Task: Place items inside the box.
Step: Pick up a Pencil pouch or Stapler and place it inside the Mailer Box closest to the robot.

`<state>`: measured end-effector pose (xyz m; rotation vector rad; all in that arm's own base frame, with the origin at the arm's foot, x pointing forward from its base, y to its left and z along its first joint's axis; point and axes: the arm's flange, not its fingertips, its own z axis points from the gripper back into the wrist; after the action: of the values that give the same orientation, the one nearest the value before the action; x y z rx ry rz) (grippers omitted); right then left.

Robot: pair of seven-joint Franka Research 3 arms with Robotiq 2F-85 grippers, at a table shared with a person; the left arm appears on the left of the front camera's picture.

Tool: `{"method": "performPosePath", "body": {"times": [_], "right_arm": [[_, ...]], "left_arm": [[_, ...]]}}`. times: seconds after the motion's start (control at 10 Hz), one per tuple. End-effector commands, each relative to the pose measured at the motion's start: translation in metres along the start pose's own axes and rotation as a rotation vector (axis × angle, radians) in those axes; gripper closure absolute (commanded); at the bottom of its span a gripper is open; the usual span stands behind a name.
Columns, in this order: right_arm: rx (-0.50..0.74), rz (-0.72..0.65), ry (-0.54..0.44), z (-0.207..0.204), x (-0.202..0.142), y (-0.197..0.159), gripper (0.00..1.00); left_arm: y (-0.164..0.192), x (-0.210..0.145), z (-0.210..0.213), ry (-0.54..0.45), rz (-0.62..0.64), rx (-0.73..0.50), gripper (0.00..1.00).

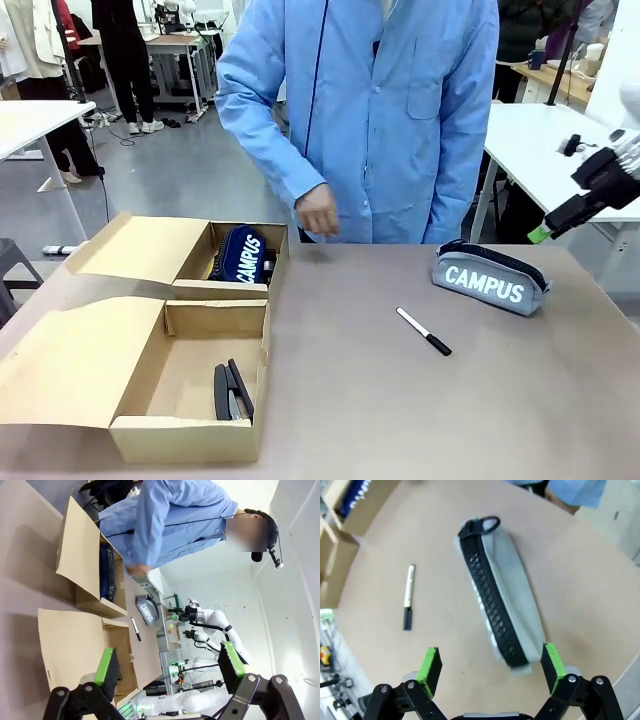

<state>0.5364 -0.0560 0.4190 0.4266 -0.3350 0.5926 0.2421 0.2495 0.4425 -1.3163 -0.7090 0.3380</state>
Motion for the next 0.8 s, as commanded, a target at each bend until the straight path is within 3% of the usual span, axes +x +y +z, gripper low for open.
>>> {"method": "performPosePath", "body": {"times": [0.0,0.3,0.4,0.5,0.6,0.7], "right_arm": [[-0.038,0.106,0.030,-0.034,0.026,-0.004,0.00],[-0.102,0.110,0.100,-0.050,0.027,-0.011,0.00],[0.086,0.108,-0.054,-0.015,0.007,-0.023,0.00],[0.164,0.053,-0.148,0.020,-0.018,-0.034,0.00],[0.236,-0.033,-0.185,0.042,-0.038,-0.048,0.00],[0.392,-0.164,-0.211,0.053,-0.058,-0.069,0.00]], "left_arm": [[-0.002,0.000,-0.001,-0.008,-0.020,-0.020,0.00],[-0.002,0.000,-0.001,-0.008,-0.020,-0.020,0.00],[-0.002,0.000,-0.001,-0.008,-0.020,-0.020,0.00],[-0.002,0.000,-0.001,-0.008,-0.020,-0.020,0.00],[-0.002,0.000,-0.001,-0.008,-0.020,-0.020,0.00],[-0.002,0.000,-0.001,-0.008,-0.020,-0.020,0.00]]}}
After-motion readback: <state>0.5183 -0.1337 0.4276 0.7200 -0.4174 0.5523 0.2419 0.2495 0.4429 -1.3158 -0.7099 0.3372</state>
